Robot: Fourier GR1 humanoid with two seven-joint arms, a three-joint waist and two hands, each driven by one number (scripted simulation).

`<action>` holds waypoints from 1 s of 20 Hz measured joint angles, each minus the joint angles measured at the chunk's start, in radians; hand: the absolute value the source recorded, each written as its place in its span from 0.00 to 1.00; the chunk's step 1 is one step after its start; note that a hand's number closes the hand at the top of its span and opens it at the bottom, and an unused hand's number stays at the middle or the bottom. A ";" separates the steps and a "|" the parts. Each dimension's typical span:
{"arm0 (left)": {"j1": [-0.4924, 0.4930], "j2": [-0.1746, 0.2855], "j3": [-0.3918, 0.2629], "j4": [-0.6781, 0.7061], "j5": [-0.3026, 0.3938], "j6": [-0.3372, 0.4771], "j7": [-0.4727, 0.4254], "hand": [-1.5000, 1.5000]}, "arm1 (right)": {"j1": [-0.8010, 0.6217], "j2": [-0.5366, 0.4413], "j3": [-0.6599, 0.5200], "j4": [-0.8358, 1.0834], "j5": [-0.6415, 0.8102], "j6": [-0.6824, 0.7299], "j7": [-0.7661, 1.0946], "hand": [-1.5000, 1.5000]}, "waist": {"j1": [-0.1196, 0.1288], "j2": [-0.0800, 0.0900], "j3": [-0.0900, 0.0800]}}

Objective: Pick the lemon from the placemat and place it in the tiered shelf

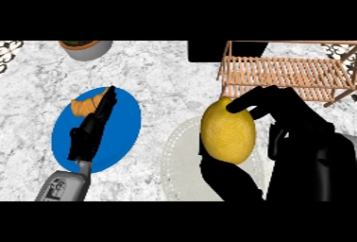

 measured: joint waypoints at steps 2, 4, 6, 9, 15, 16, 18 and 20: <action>-0.003 0.007 0.007 0.000 0.003 -0.007 -0.005 0.50 | -0.054 0.001 -0.071 0.011 -0.002 0.039 -0.016 1.00 | 0.002 0.001 0.000; 0.003 0.002 0.003 -0.007 0.001 -0.008 0.000 0.50 | -0.093 0.002 -0.124 0.017 -0.002 0.066 -0.027 1.00 | 0.003 0.001 0.000; -0.012 0.003 0.011 0.007 0.001 -0.012 -0.001 0.50 | -0.141 0.003 -0.183 0.042 -0.009 0.091 -0.039 1.00 | 0.003 0.002 0.001; -0.009 0.008 0.016 -0.009 0.004 -0.021 0.013 0.50 | -0.200 -0.005 -0.279 0.062 -0.019 0.130 -0.071 1.00 | 0.005 0.002 0.001; -0.012 -0.014 0.008 0.007 -0.018 -0.011 0.001 0.50 | -0.327 -0.034 -0.434 0.143 -0.012 0.187 -0.120 1.00 | 0.006 0.003 0.001; -0.014 -0.010 0.015 0.013 -0.013 -0.018 -0.005 0.50 | -0.336 -0.040 -0.446 0.154 -0.009 0.195 -0.128 1.00 | 0.006 0.004 0.001; 0.000 -0.015 0.015 0.009 -0.013 -0.022 -0.012 0.50 | -0.360 -0.071 -0.507 0.186 -0.031 0.209 -0.154 1.00 | 0.007 0.004 0.001; -0.001 -0.012 0.022 -0.003 -0.011 -0.027 -0.005 0.50 | -0.374 -0.100 -0.543 0.224 -0.044 0.214 -0.183 1.00 | 0.009 0.005 0.002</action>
